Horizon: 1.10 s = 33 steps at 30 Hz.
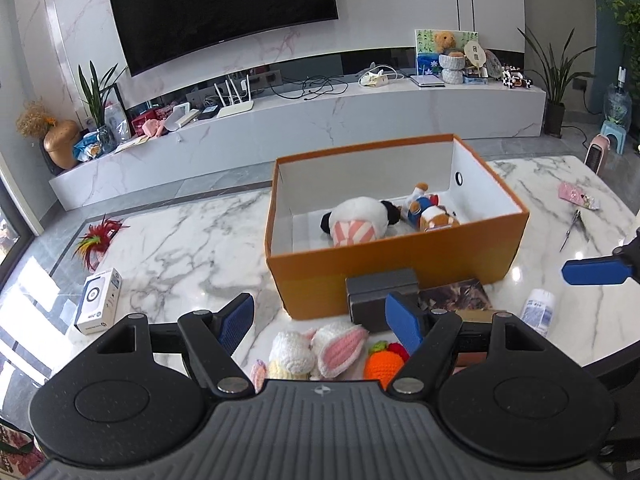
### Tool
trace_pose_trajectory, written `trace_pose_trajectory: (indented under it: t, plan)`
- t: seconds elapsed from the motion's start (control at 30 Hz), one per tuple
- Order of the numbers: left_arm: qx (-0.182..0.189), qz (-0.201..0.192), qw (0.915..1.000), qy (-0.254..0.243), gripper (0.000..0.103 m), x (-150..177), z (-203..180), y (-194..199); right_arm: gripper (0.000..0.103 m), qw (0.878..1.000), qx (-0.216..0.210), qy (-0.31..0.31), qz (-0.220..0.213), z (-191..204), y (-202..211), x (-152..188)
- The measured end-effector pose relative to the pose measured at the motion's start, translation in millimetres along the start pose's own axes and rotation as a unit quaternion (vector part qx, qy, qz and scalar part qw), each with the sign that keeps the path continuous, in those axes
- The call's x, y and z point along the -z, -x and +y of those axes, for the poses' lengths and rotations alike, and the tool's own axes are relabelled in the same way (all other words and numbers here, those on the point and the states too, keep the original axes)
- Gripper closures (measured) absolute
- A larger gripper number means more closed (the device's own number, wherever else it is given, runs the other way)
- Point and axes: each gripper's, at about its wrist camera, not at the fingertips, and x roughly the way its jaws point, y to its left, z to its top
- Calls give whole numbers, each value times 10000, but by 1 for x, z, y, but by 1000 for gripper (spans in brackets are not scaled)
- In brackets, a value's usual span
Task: Organize objects
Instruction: 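Lift both tools out of the box back toward the table, then grasp the crocheted bunny with the left tool while the right tool grasps the brown cardboard box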
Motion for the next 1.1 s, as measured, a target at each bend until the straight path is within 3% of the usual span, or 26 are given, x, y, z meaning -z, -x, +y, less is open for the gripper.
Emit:
trace_pose_trajectory:
  t: [0.37,0.57,0.77,0.93,1.1]
  plan:
    - [132,180,9997,23,17,26,11,-39,14,9934,-367,-1084,-89,-46,-20,28]
    - [498,634,9962,338,17,29,31,-61,12,9880,-459,-1477,-30,-62,-34,35]
    - [585,880,9920,693,17,34,46,-83,12,9859,-525,-1585,100,-67,-49,41]
    - [667,773,9927,639,17,36,47,-94,12,9844,-579,-1659,131,-70,-55,45]
    - [846,994,9899,552,17,38,45,-116,12,9831,-554,-1733,210,-76,-62,48]
